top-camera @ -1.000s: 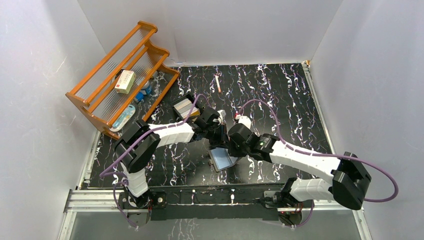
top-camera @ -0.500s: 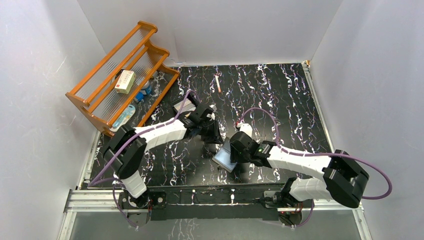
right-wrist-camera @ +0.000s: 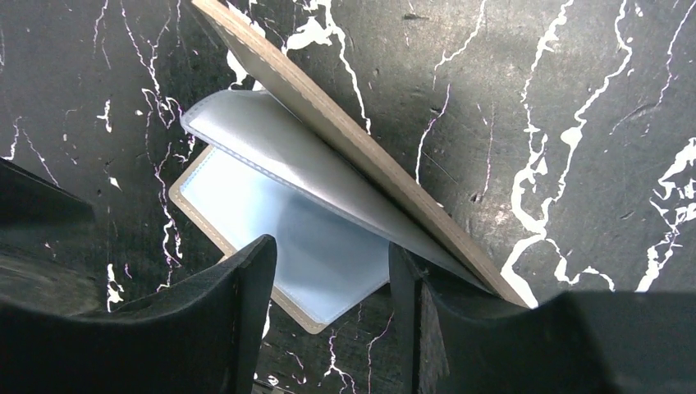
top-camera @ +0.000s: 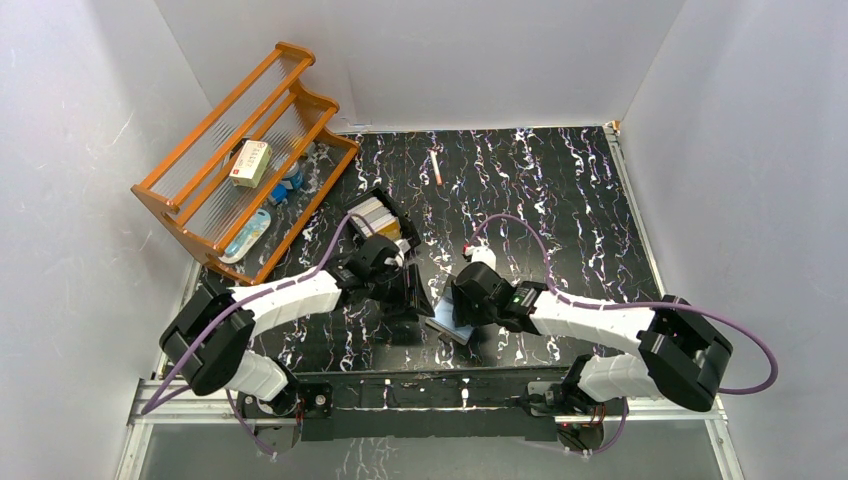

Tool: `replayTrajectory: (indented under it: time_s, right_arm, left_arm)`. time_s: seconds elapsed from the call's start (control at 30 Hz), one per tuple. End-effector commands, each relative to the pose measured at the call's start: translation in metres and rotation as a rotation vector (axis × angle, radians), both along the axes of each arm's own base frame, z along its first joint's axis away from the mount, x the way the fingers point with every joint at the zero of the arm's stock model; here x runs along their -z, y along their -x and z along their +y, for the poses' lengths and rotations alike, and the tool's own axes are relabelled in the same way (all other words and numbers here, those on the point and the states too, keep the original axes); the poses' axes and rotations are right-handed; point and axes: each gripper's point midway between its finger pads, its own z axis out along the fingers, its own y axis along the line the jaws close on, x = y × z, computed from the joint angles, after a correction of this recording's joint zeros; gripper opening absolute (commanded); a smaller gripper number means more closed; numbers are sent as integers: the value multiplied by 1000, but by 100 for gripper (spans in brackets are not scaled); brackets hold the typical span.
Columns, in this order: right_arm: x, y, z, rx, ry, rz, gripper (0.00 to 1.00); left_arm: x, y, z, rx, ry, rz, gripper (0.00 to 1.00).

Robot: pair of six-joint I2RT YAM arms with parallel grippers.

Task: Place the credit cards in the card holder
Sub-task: Open the card holder at the center of the board.

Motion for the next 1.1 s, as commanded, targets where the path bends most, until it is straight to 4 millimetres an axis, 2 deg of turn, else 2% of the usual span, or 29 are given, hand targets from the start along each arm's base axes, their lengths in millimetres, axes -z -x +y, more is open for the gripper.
replayTrajectory:
  time_s: [0.0, 0.07, 0.13, 0.27, 0.37, 0.6, 0.67, 0.8, 0.87, 0.93, 1.07]
  right_arm:
    - [-21, -12, 19, -17, -59, -46, 61]
    - [-22, -11, 25, -24, -83, -33, 61]
    - [-31, -17, 28, 3, -102, -57, 62]
    - [-48, -30, 23, -2, -51, -130, 62]
    - [-56, -38, 21, 1, -28, -162, 63]
    - [-55, -49, 17, 11, 19, -164, 60]
    - [-50, -51, 14, 15, 40, -156, 61]
    - [-39, -56, 7, 30, 56, -125, 61]
    - [-32, -55, 5, 15, 41, -97, 62]
    - [-24, -53, 2, 3, 30, -71, 63]
    - [-11, -45, -5, -22, 12, -37, 65]
  left_arm:
    - [-19, 11, -18, 5, 157, 51, 51]
    - [-19, 13, -22, 35, 163, 60, 52]
    - [-7, 24, -31, 94, 165, 83, 55]
    - [4, 35, -43, 135, 139, 103, 57]
    - [17, 39, -44, 127, 99, 124, 58]
    - [28, 42, -45, 130, 61, 152, 57]
    - [33, 42, -41, 127, 32, 159, 48]
    - [38, 39, -28, 116, -65, 138, 13]
    - [35, 34, -19, 115, -120, 98, 5]
    - [28, 27, -15, 120, -152, 51, 0]
    - [18, 19, -11, 131, -154, 9, 0]
